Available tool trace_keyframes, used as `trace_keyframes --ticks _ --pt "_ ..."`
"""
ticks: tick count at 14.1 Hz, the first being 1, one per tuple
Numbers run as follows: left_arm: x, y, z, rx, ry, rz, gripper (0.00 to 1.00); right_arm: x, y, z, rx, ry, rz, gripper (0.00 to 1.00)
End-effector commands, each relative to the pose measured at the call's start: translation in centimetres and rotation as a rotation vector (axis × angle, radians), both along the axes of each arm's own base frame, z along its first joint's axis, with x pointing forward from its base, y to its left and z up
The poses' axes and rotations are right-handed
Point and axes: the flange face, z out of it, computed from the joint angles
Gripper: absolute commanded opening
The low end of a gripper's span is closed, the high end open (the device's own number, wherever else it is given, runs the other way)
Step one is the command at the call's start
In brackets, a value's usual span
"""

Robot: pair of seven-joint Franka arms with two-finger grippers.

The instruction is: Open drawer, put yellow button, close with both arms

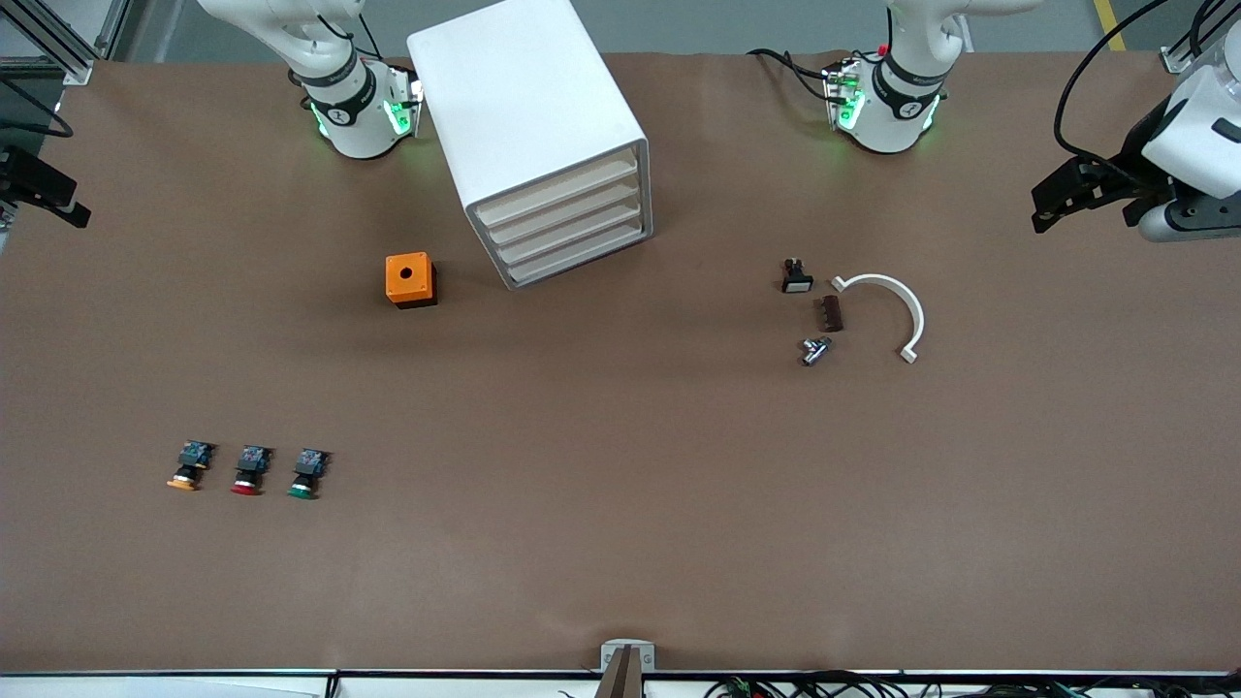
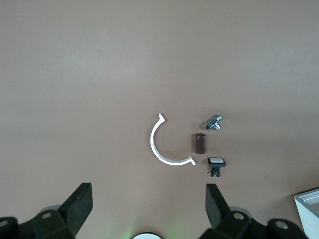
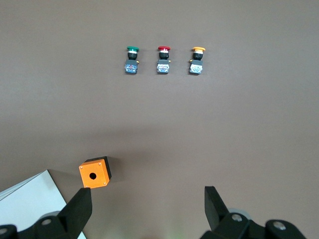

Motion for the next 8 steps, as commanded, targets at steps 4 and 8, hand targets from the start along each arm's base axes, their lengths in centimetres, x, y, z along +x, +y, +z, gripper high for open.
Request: trace_keyframes --ticks 4,8 --pt "0.5 0.3 0.7 0.005 -0.01 -0.021 1.0 -0.9 0.0 0.3 -0.015 -0.017 0.016 1.0" --pt "1.1 1.8 1.1 0.004 -0.021 0.01 1.0 -0.9 0.0 0.4 -0.014 -0.017 0.016 1.0"
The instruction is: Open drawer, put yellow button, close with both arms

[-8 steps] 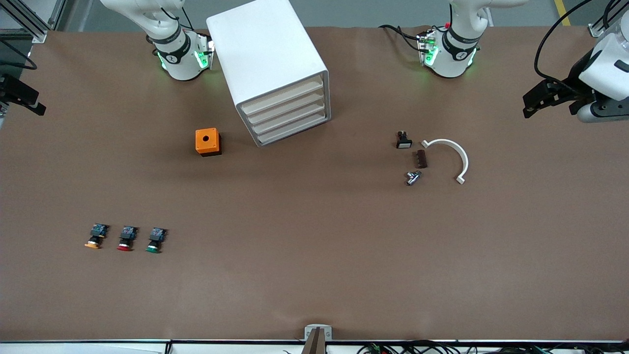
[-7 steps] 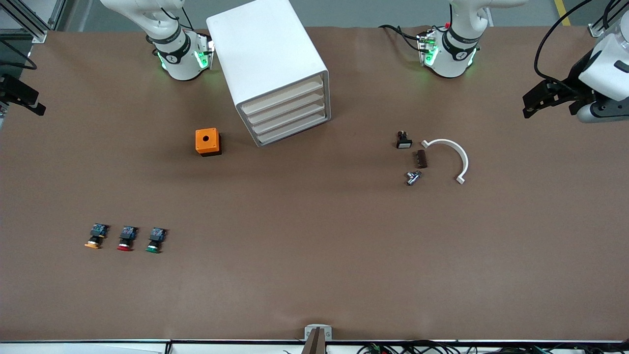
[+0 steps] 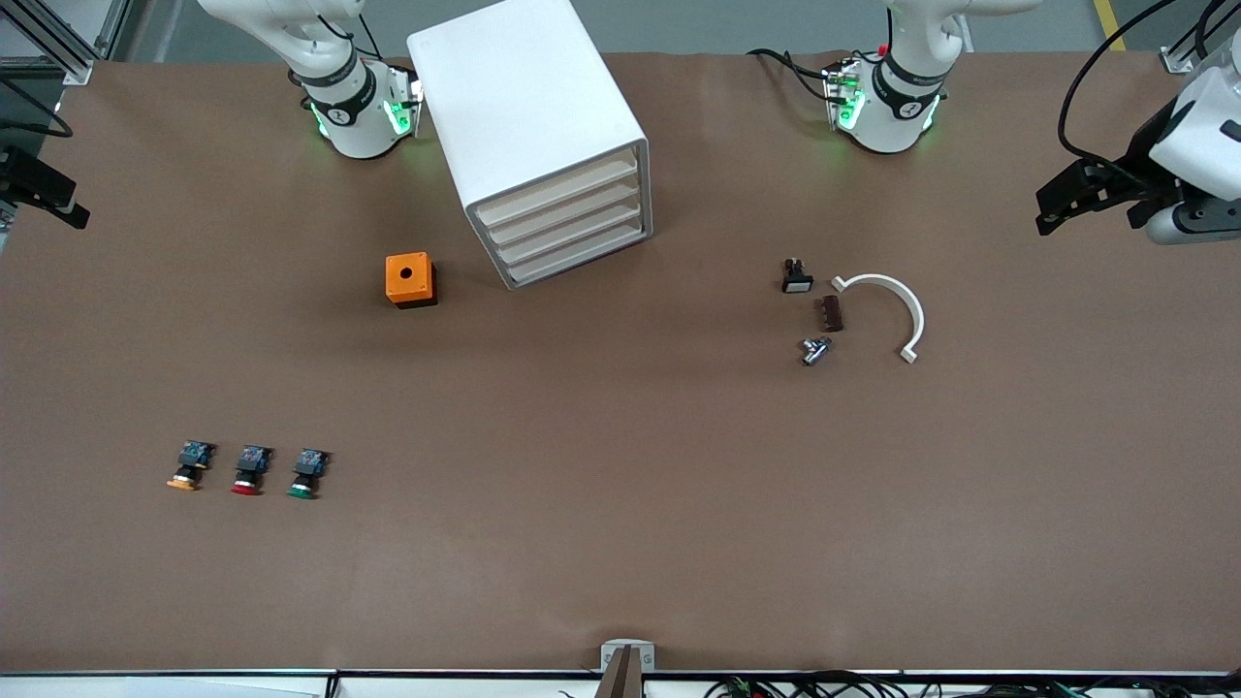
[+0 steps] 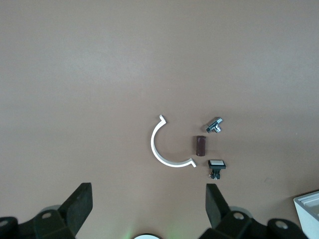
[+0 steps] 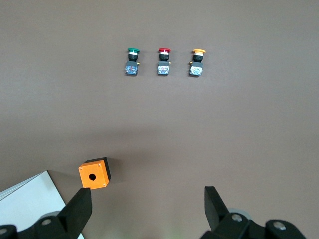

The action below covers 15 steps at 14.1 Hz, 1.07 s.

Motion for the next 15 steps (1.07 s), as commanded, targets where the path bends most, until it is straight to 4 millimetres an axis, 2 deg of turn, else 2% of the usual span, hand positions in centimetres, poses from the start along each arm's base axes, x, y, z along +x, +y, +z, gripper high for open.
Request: trace_keyframes --ticks 1,6,10,13,14,15 --pt "0.8 1.1 0.7 0.012 -0.012 -0.007 1.0 -1.0 -0.1 0.3 -0.014 -0.008 0.011 1.0" --pt "2.1 0.2 -1.5 0.016 0.027 -0.015 1.0 -0.9 0.1 0.2 -0.015 -0.011 0.014 1.0" --pt "5.1 -1.6 -6.9 0.01 0.086 -0.026 1.0 -1.0 0.1 0.2 -0.013 -0.006 0.014 1.0" --pt "7.4 -5.2 -12.4 0.01 0.128 -0.034 1.0 -0.9 1.1 0.4 -0.016 -0.011 0.031 1.0" --pt "7.7 -8.0 -14.6 0.008 0.153 -0.046 1.0 -0.9 1.1 0.4 -0.016 -0.011 0.031 1.0" --pt "8.1 -9.7 -16.5 0.011 0.168 -0.029 1.0 -0.9 1.0 0.3 -0.016 -0.009 0.029 1.0"
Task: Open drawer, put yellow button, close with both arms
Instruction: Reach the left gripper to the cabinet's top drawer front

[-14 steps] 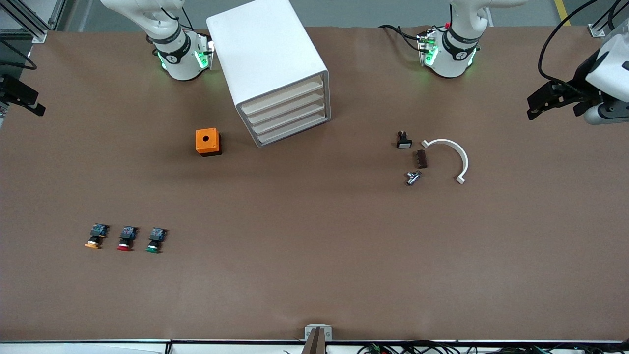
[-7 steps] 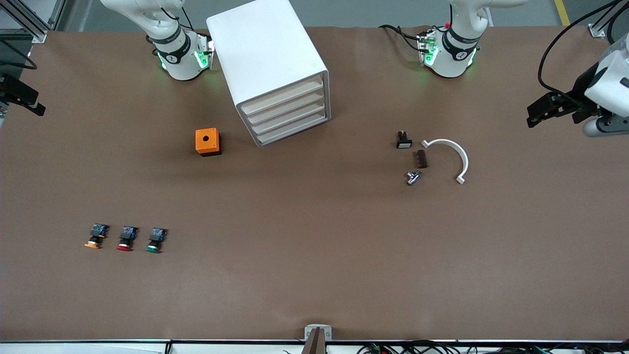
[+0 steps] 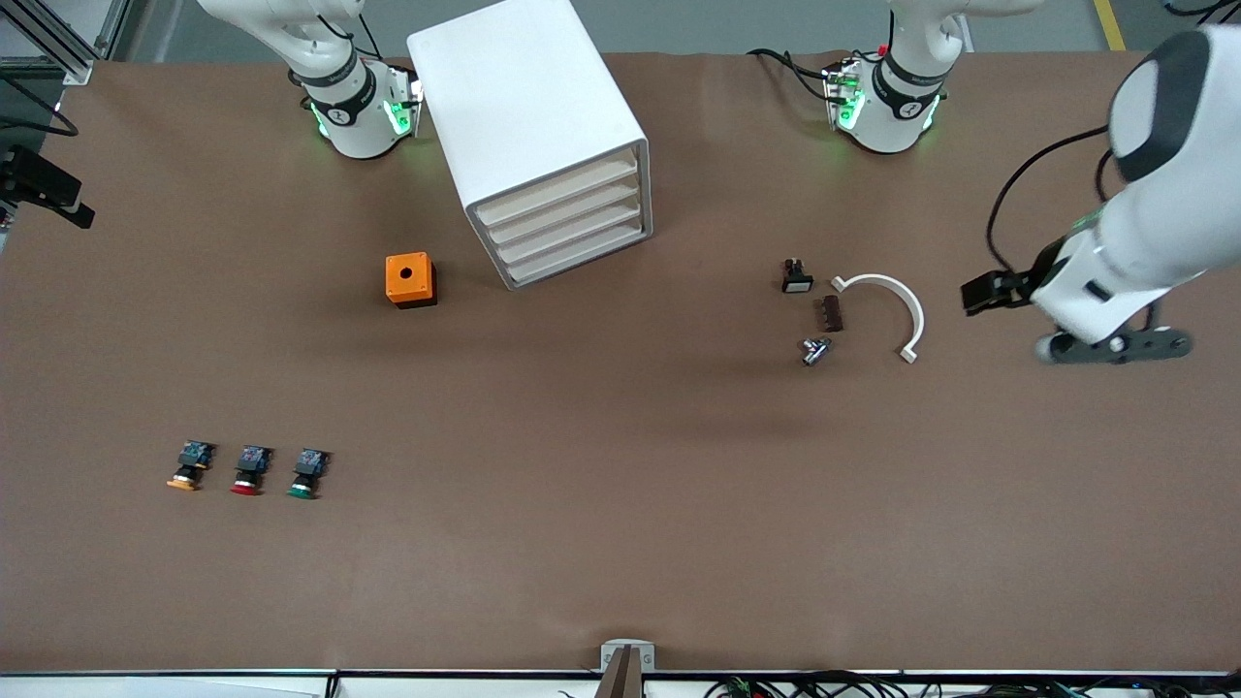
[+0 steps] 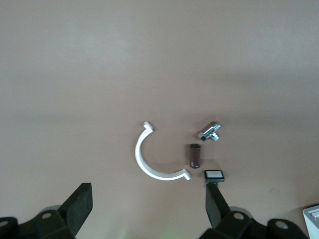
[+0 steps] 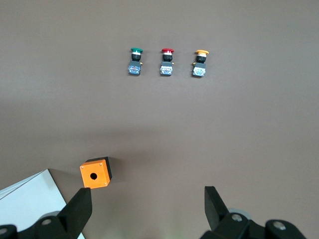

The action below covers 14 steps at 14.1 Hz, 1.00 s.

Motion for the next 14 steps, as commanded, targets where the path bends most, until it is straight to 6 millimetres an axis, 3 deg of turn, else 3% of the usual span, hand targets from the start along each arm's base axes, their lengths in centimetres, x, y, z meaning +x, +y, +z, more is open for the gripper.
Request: trace_keyframes --ticks 1,7,11,14 --pt "1.4 -5.2 -4.2 0.01 0.014 0.057 1.0 -0.9 0.1 0.3 -0.012 -0.01 0.009 1.0" --pt "3.6 -14.4 -12.0 -0.014 0.08 0.355 1.0 -1.0 -0.6 0.0 -0.011 -0.002 -0.002 1.0" --pt "1.6 -20.9 -17.2 0.103 0.117 0.734 1.0 -0.8 -0.6 -0.3 -0.012 0.007 0.0 1.0" --pt "-1.8 -26.2 -21.4 0.207 0.162 0.902 1.0 -0.7 -0.5 -0.1 -0.011 0.01 0.001 1.0"
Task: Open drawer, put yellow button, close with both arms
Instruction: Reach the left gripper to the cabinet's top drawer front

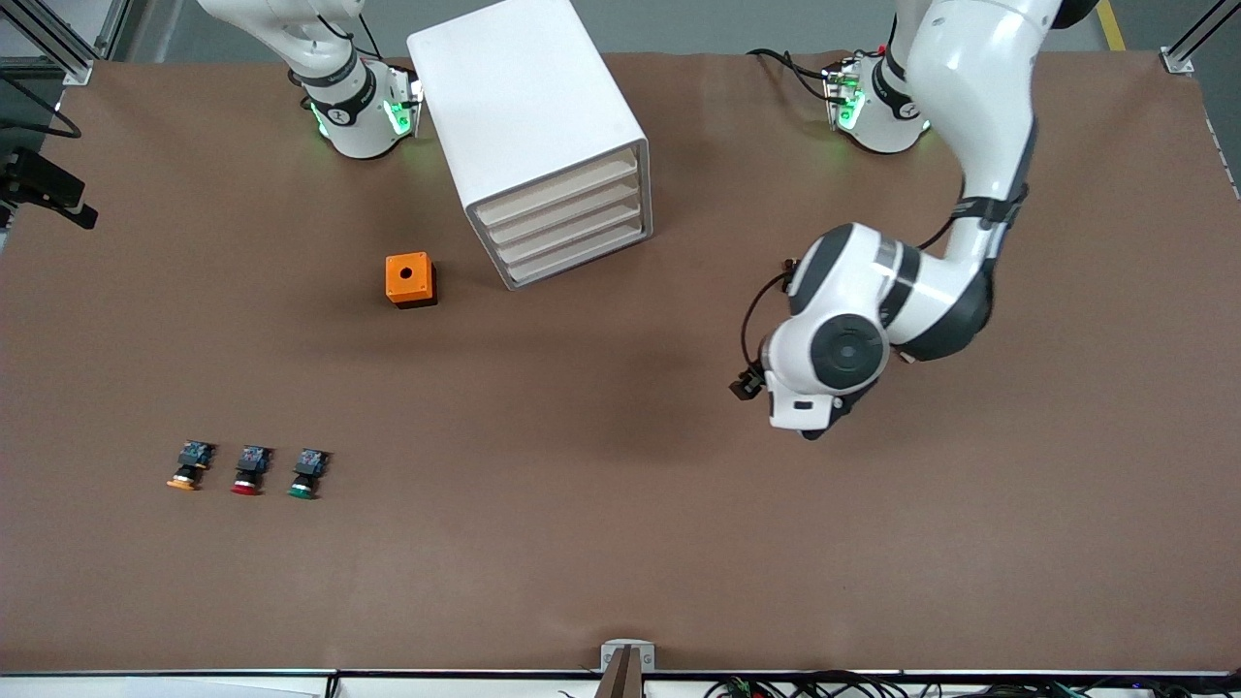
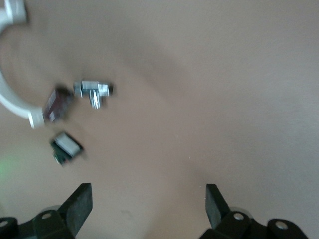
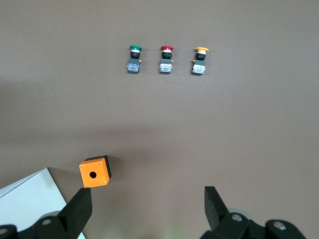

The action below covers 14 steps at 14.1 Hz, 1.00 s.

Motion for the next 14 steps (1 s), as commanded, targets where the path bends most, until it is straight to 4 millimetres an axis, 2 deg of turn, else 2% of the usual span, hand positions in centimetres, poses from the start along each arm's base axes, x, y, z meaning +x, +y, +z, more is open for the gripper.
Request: trace_keyframes --ticks 1,3,4,6,9,11,13,14 --pt "-1.8 -3.8 -2.4 0.043 0.059 0.181 1.0 -0.5 -0.4 0.0 -0.012 0.006 0.003 1.0" --pt "-3.5 -5.8 -3.4 0.05 0.143 0.334 1.0 -0.4 0.0 0.0 -0.012 0.007 0.006 1.0" --pt "-4.8 -7.7 -3.3 0.052 0.185 0.42 1.0 -0.4 0.1 0.2 -0.013 0.003 0.01 1.0" --pt "-6.3 -9.8 -3.1 0.067 0.285 0.608 0.99 -0.3 -0.1 0.3 -0.014 -0.002 0.006 1.0" --pt "-9.0 -11.9 -2.4 0.085 0.488 0.683 0.96 0.2 -0.2 0.0 -0.009 0.002 -0.003 1.0" --pt "-9.9 -12.2 -2.8 0.108 0.622 0.731 0.91 2.5 0.6 -3.7 -0.024 0.076 0.012 1.0" --pt "-10.7 -13.0 -3.2 0.149 0.726 0.807 0.89 4.6 -0.2 -6.2 -0.031 0.081 0.009 1.0" --pt "-11.1 -13.4 -3.5 0.164 0.782 0.839 0.85 6.5 -0.8 -8.8 -0.032 0.078 0.0 1.0"
